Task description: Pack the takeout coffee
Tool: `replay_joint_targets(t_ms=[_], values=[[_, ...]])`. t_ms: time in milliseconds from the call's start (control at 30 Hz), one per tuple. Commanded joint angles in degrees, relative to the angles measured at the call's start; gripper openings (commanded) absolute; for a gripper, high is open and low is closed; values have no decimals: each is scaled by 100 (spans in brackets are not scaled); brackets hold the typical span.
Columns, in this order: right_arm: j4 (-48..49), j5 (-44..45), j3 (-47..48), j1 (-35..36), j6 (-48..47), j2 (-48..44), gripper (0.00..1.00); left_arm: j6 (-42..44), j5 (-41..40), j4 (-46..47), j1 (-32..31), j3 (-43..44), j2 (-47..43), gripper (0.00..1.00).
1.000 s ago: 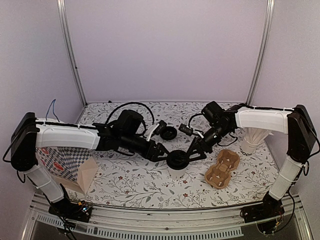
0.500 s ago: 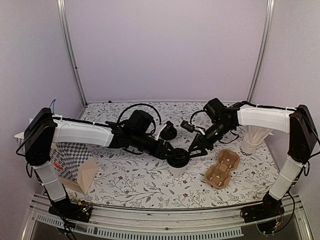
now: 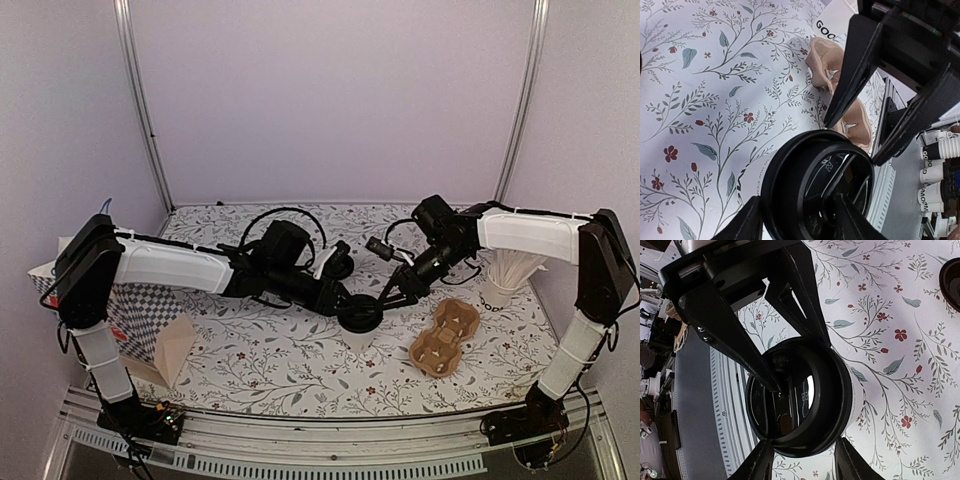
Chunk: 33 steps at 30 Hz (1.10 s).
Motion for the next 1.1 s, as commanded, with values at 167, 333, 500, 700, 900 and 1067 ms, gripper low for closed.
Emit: replay_joint_targets(t_ms=[167, 333, 500, 700, 900, 1067], values=[[246, -54, 55, -173, 226, 368, 36, 138, 333, 115, -20, -170, 330, 45], [277, -7, 85, -233, 297, 489, 35, 199, 481, 198, 15, -223, 364, 45], [287, 20, 166, -258, 367, 590, 39, 249, 569, 230, 22, -250, 382, 45], [137, 36, 338, -322, 321, 463, 38, 290, 721, 306, 35, -261, 388, 44], [93, -57, 358, -416, 241, 325, 39, 392, 850, 312, 40, -244, 453, 44], [-265, -285, 403, -417, 139, 534, 43, 402, 891, 320, 49, -244, 498, 44]])
